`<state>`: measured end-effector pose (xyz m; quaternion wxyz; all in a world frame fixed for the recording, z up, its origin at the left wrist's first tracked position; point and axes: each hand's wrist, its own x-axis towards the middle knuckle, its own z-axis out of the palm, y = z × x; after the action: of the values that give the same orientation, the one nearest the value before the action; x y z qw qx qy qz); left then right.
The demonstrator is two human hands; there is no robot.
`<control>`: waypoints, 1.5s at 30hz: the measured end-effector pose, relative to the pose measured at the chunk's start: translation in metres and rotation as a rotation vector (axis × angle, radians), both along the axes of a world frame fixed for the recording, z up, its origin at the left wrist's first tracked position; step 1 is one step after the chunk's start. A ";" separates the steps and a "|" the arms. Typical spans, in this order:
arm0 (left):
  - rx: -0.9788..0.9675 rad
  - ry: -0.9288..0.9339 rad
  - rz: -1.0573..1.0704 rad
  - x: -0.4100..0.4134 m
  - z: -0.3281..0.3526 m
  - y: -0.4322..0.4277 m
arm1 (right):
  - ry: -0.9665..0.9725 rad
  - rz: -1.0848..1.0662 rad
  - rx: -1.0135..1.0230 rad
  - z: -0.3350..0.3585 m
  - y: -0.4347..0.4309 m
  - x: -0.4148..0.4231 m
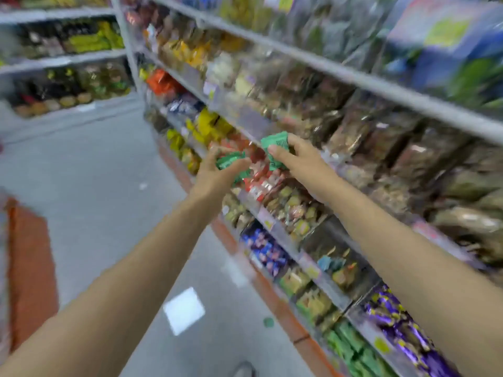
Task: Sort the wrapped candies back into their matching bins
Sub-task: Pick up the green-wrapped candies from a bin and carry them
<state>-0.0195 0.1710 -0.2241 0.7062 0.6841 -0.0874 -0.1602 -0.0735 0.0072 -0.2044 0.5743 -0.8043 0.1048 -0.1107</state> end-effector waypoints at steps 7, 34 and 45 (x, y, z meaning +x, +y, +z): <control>0.055 0.293 0.167 -0.033 -0.162 0.077 | 0.371 0.110 0.160 -0.197 0.061 -0.009; 0.266 0.798 0.120 -0.119 -0.882 0.057 | 0.861 -0.141 -0.166 -0.958 0.017 -0.098; 0.302 0.835 0.123 -0.119 -0.940 0.059 | 0.940 -0.072 -0.375 -1.028 0.017 -0.098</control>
<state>-0.1382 0.2299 -1.1637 0.5814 0.6603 0.2703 -0.3911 -0.1716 0.0239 -1.2322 0.3066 -0.8524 0.3579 0.2265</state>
